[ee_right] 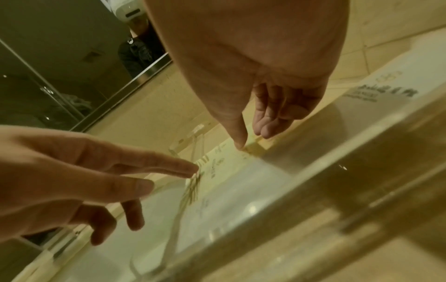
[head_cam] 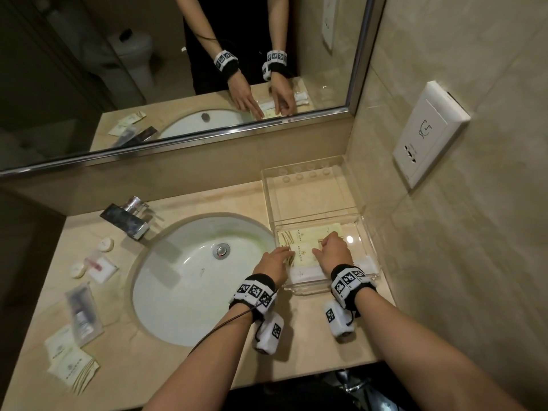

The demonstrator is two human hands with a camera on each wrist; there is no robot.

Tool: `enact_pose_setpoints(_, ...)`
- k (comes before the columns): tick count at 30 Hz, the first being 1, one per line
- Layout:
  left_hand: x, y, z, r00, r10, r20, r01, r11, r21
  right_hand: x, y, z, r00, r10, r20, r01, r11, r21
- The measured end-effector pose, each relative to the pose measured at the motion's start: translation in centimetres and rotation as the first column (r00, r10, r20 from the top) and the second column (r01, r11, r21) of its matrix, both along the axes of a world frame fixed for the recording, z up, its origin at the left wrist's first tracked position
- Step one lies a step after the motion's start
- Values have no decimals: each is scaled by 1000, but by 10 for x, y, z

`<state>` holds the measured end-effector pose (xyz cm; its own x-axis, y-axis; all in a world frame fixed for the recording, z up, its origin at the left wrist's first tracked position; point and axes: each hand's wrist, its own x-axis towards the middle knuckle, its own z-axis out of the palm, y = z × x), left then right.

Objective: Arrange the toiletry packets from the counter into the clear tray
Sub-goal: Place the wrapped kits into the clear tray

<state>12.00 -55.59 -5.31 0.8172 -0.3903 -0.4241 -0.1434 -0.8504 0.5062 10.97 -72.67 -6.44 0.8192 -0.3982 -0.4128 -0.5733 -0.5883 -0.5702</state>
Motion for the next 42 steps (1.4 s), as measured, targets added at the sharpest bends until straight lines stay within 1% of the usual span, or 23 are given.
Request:
enact_pose_setpoints(3, 4, 12, 11, 991, 134, 27, -129, 981, -143, 1, 0, 8, 997, -40, 69, 37, 999, 34)
enact_pose_setpoints(5, 7, 26, 22, 969, 249, 10, -240, 944, -227, 4, 5, 19, 986, -62, 156, 51, 996, 70)
enact_pose_setpoints(7, 9, 45, 30, 935, 354, -9, -341, 892, -298, 9, 17, 33, 962, -63, 265, 26, 989, 142)
enact_pose_setpoints(10, 8, 79, 39, 880, 473, -46, -457, 816, -354, 21, 46, 55, 927, 2, 376, -77, 980, 186)
enact_pose_setpoints(14, -4, 144, 53, 771, 634, -56, -606, 704, -370, 40, 111, 75, 898, 132, 420, -254, 935, 249)
enact_pose_setpoints(17, -23, 196, 61, 674, 737, -54, -699, 611, -372, 47, 167, 80, 863, 221, 455, -374, 884, 279)
enact_pose_setpoints(19, -38, 230, 64, 599, 799, -56, -755, 539, -374, 48, 205, 80, 840, 303, 450, -461, 837, 295)
enact_pose_setpoints(23, -69, 297, 61, 463, 884, -56, -845, 422, -329, 41, 277, 76, 788, 482, 383, -596, 752, 280)
enact_pose_setpoints(28, -104, 370, 51, 290, 951, -107, -929, 254, -269, 34, 356, 66, 724, 609, 324, -688, 675, 268)
enact_pose_setpoints(29, -109, 382, 48, 253, 962, -102, -941, 220, -257, 34, 370, 64, 714, 630, 305, -700, 664, 263)
enact_pose_setpoints(31, -117, 405, 41, 198, 976, -88, -956, 173, -238, 33, 397, 58, 695, 669, 264, -719, 649, 248)
enact_pose_setpoints(35, -119, 440, 31, 130, 983, -131, -970, 99, -220, 38, 445, 39, 671, 713, 201, -741, 636, 217)
enact_pose_setpoints(37, -110, 454, 25, 114, 975, -190, -974, 73, -213, 43, 466, 30, 693, 706, 148, -719, 661, 216)
enact_pose_setpoints(40, -93, 471, 14, 161, 968, -194, -979, 131, -158, 52, 492, 18, 711, 697, 88, -697, 684, 213)
enact_pose_setpoints(42, -80, 478, 8, 179, 968, -178, -975, 150, -162, 60, 505, 10, 716, 694, 73, -696, 702, 153)
